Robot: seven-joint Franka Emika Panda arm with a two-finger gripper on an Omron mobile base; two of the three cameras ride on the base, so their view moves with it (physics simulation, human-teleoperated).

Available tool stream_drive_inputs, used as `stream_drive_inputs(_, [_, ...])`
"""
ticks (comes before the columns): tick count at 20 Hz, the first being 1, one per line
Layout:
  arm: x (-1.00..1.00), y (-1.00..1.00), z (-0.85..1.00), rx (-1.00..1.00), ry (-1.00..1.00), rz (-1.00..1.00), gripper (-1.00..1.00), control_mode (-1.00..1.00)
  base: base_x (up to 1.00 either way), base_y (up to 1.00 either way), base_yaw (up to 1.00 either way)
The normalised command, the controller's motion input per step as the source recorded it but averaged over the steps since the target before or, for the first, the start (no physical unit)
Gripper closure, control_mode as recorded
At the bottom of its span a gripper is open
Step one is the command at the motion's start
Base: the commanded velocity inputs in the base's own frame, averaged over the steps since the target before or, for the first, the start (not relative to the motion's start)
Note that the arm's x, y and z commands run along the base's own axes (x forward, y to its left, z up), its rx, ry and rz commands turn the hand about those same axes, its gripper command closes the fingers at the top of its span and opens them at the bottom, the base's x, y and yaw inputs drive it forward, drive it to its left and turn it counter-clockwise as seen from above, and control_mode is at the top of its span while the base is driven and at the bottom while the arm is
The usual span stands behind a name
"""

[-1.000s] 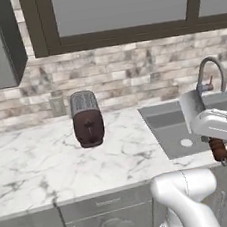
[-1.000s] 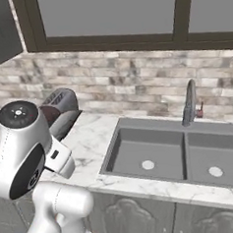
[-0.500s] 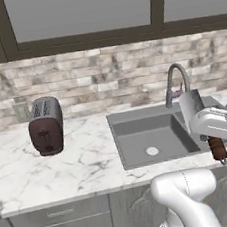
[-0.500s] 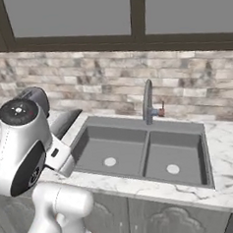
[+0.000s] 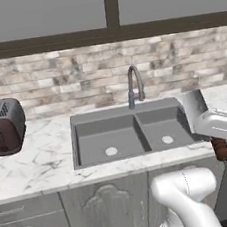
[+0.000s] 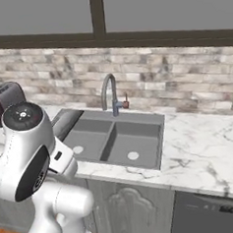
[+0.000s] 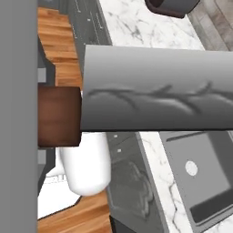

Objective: Move the cutting board and knife to the sink. Then move spray from the cabinet to the counter.

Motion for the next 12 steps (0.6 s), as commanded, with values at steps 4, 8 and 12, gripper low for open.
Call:
stream_drive_inputs(4, [0.00, 0.00, 0.00, 0.00, 0.00, 0.00, 1.00, 1.00, 0.09, 0.91, 0.05])
stream_drive_inputs(8, [0.00, 0.00, 0.00, 0.00, 0.00, 0.00, 1.00, 1.00, 0.17, 0.93, 0.00])
stream_drive_inputs(12, [0.00, 0.00, 0.00, 0.00, 0.00, 0.00, 1.00, 1.00, 0.66, -0.25, 0.01])
